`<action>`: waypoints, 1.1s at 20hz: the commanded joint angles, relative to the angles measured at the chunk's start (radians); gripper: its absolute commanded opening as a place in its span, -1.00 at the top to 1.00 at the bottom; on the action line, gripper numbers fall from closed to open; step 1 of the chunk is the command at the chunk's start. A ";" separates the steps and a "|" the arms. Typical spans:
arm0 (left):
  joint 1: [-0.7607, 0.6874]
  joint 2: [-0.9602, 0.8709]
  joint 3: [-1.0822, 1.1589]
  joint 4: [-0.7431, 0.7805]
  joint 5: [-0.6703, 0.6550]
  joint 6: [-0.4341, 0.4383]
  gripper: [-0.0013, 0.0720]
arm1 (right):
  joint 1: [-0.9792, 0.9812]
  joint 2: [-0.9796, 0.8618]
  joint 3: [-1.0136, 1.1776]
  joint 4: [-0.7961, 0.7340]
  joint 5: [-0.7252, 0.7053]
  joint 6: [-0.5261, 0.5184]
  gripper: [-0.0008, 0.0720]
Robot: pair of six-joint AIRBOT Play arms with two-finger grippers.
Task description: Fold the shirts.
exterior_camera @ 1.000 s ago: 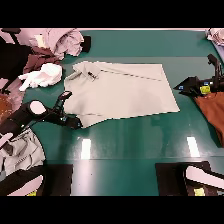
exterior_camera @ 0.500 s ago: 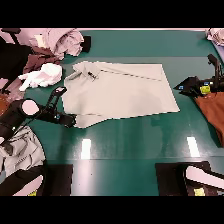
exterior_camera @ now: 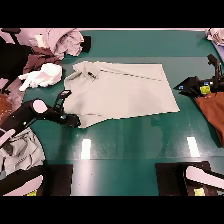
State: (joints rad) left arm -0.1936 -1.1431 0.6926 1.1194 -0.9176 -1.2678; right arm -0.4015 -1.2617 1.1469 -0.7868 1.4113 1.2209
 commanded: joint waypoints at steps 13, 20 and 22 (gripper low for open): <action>-0.001 -0.001 0.203 -0.283 -0.199 0.047 0.91 | -0.001 -0.044 0.000 -0.097 -0.032 0.001 -0.59; -0.001 0.311 0.205 -0.117 -0.320 -0.263 0.90 | -0.012 -0.229 0.008 -0.149 -0.075 -0.075 -0.60; -0.001 0.311 0.207 -0.114 -0.328 -0.269 0.90 | -0.013 -0.265 0.052 -0.261 -0.072 -0.073 -0.60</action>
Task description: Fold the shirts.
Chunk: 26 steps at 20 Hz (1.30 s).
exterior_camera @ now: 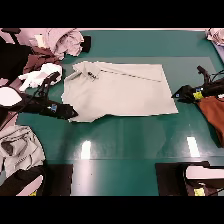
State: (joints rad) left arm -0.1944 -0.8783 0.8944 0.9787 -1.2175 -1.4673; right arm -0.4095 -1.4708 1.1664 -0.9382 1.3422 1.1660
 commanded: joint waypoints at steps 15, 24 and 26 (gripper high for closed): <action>0.000 0.046 0.005 0.080 0.025 -0.073 0.90 | 0.101 -0.061 -0.199 -0.004 -0.071 -0.053 0.01; -0.013 0.055 -0.080 0.107 -0.101 -0.119 0.90 | 0.100 0.207 -0.019 -0.179 0.113 0.115 0.95; -0.073 0.085 -0.081 0.106 -0.106 -0.186 0.90 | 0.072 0.341 -0.090 -0.240 0.129 0.174 0.95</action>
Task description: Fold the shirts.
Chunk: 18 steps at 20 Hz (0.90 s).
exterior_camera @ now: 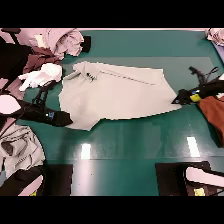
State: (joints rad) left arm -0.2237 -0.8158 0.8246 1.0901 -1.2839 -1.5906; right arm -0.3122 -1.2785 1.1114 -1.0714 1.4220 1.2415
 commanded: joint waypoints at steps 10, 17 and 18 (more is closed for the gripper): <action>-0.436 0.285 0.037 0.346 -0.157 -0.692 0.90 | -0.047 0.596 -0.179 -0.259 0.080 0.288 0.95; -0.436 -0.120 0.214 0.575 0.218 -0.554 0.90 | 0.003 0.388 0.029 -0.272 0.036 0.304 0.94; -0.436 -0.207 0.250 0.543 0.252 -0.524 0.90 | 0.025 0.343 0.039 -0.293 0.081 0.302 0.94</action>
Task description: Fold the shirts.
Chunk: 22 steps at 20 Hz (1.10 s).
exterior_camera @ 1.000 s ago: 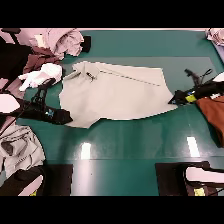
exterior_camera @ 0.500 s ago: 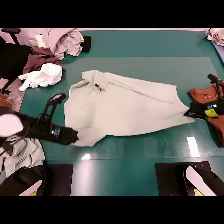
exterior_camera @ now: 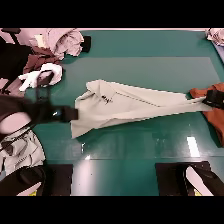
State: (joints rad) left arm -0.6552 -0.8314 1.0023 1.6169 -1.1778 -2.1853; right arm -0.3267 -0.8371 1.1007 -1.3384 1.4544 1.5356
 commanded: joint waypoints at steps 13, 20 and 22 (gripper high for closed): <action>0.207 -0.492 0.390 -0.079 0.262 0.363 0.90 | 0.028 -0.229 0.053 -0.225 0.077 0.061 0.93; 0.207 -0.584 0.390 -0.060 0.211 0.365 0.90 | 0.031 -0.385 0.053 -0.035 0.019 0.014 0.92; 0.207 -0.597 0.390 -0.041 0.211 0.362 0.90 | 0.031 -0.390 0.053 0.004 -0.031 0.008 0.93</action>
State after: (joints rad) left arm -0.4496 -1.4017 1.3907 1.5558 -0.9497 -1.8259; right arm -0.2958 -1.1973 1.1526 -1.4258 1.4796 1.5661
